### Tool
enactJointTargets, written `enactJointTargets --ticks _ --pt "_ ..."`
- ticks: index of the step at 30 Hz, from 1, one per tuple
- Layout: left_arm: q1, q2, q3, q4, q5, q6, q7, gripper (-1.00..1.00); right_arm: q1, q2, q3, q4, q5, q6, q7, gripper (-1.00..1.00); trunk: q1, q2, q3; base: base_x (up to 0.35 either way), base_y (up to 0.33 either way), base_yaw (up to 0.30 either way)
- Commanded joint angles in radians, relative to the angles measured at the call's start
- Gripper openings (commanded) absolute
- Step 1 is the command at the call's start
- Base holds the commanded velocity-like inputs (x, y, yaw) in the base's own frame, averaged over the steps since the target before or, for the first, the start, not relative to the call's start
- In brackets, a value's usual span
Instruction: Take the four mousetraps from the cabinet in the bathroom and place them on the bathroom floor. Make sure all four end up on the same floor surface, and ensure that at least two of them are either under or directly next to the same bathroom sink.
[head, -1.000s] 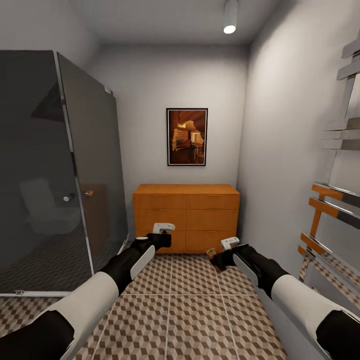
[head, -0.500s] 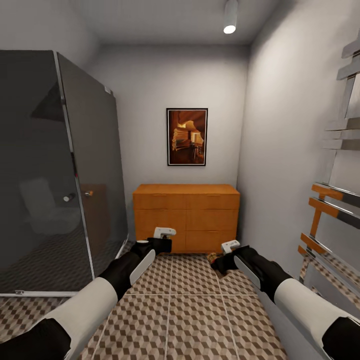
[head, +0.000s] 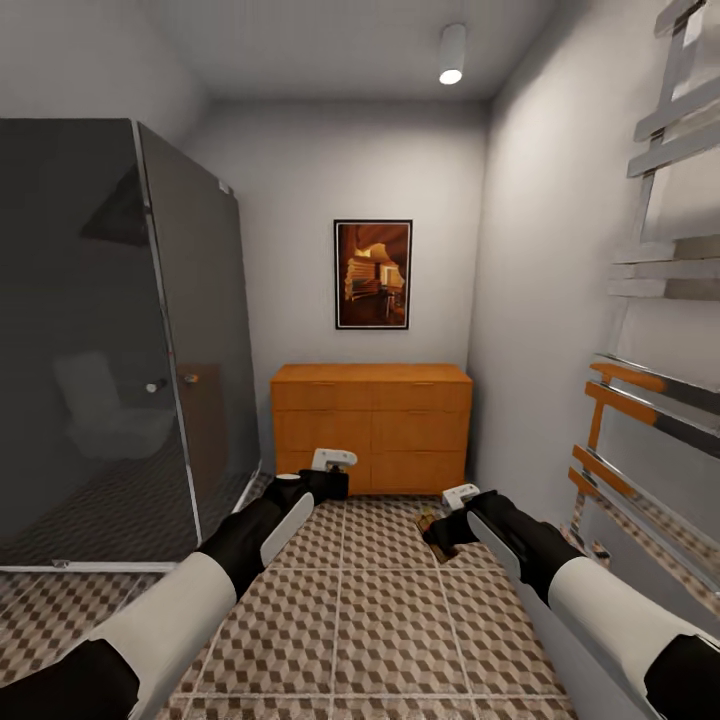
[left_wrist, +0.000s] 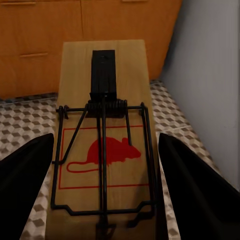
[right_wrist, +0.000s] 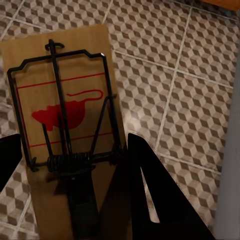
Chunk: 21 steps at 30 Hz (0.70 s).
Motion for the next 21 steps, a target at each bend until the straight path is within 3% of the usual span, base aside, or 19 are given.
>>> enactJointTargets --ticks 1,8,11,13,15,21 --pt "-0.001 0.001 -0.004 -0.002 0.011 0.003 0.01 -1.0 -0.001 -0.001 0.004 -0.001 -0.001 0.003 0.0 -1.0 -0.001 -0.001 -0.001 -0.344 0.0 0.0" --pt "-0.001 0.002 -0.003 0.004 0.012 0.002 0.01 -1.0 -0.001 0.0 0.004 -0.001 -0.002 0.005 0.0 -1.0 -0.001 -0.001 -0.001 -0.345 0.0 0.018" --pt "-0.001 0.002 -0.003 0.009 0.024 0.001 0.01 -1.0 -0.001 0.0 0.004 -0.001 -0.003 0.005 0.0 -1.0 -0.001 -0.001 -0.001 -0.342 0.0 0.204" --pt "-0.001 0.003 -0.003 0.012 0.057 0.0 0.012 -1.0 -0.001 0.0 0.004 -0.001 -0.003 0.005 0.0 -1.0 -0.001 -0.001 -0.001 -0.303 0.0 0.254" --pt "-0.001 0.003 -0.003 0.013 0.068 0.0 0.012 -1.0 -0.001 0.0 0.004 -0.001 -0.003 0.005 0.0 -1.0 -0.001 -0.001 -0.001 -0.268 0.0 0.264" --pt "-0.001 0.007 -0.002 0.016 0.08 0.0 0.013 -1.0 -0.001 0.0 0.004 -0.001 -0.004 0.005 0.0 -1.0 -0.001 -0.001 -0.001 -0.132 0.0 0.269"
